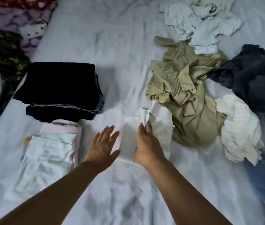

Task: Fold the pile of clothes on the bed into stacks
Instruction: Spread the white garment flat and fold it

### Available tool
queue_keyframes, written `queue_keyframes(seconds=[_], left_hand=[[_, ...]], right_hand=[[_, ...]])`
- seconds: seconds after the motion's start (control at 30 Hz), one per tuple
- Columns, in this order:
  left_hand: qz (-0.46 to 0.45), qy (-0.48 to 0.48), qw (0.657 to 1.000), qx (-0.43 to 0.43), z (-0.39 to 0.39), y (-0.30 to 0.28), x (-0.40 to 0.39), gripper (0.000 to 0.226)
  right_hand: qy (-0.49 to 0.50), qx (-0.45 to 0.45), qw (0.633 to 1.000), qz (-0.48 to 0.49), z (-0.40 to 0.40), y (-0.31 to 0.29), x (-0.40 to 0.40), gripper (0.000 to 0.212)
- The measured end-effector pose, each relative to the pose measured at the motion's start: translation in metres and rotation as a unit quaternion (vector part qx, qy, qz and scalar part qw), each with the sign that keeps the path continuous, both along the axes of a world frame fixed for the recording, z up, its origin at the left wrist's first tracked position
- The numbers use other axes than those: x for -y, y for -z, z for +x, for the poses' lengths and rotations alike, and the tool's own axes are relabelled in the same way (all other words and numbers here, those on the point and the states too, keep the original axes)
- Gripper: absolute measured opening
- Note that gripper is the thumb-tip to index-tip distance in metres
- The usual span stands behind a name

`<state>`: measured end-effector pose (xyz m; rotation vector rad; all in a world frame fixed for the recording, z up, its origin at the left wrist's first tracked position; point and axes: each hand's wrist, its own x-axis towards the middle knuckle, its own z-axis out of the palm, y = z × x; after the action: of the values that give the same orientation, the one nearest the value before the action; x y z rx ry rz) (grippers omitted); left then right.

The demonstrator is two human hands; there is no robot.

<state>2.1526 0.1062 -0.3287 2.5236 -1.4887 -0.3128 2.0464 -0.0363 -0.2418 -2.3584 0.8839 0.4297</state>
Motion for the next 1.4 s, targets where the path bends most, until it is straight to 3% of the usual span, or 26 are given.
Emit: queue_keyframes(seconds=[0.17,0.27,0.5,0.53,0.63,0.7,0.87,1.03,1.17,1.33,1.4], left_hand=[[0.018,-0.021,0.999,-0.016,0.007,0.005,-0.013,0.056],[0.006,-0.042,0.998,-0.037,0.006,0.002,-0.009,0.05],[-0.084,0.023,0.995,-0.046,-0.026,-0.016,0.059,0.045],[-0.075,0.048,0.995,-0.044,-0.03,-0.019,0.071,0.047],[0.089,0.101,0.991,0.013,-0.038,-0.008,0.088,0.067],[0.162,0.066,0.984,0.009,-0.037,0.017,0.08,0.063],[0.143,0.015,0.99,-0.006,-0.03,0.061,0.068,0.062],[0.115,-0.084,0.989,-0.05,-0.029,0.06,0.072,0.065],[0.108,-0.093,0.987,-0.076,-0.035,0.05,0.071,0.074],[0.006,-0.061,0.977,-0.206,-0.041,0.033,0.067,0.071],[0.025,-0.06,0.963,-0.263,-0.04,0.022,0.06,0.081]], right_hand=[[-0.062,0.067,0.991,0.096,0.005,0.027,-0.016,0.067],[-0.052,0.178,0.982,-0.024,-0.025,0.046,-0.005,0.049],[0.011,0.142,0.976,-0.164,-0.063,0.086,0.033,0.058],[0.012,0.132,0.976,-0.175,-0.061,0.09,0.033,0.059],[0.007,0.104,0.977,-0.184,-0.057,0.105,0.03,0.058],[0.005,0.082,0.981,-0.174,-0.056,0.118,0.028,0.059],[0.014,0.04,0.981,-0.188,-0.05,0.151,0.024,0.062],[0.054,0.059,0.973,-0.215,-0.049,0.151,0.024,0.059],[0.194,0.031,0.968,-0.154,-0.048,0.139,0.013,0.066],[0.191,0.086,0.976,-0.062,-0.054,0.123,0.011,0.074],[0.181,0.141,0.973,-0.019,-0.06,0.112,0.009,0.075]])
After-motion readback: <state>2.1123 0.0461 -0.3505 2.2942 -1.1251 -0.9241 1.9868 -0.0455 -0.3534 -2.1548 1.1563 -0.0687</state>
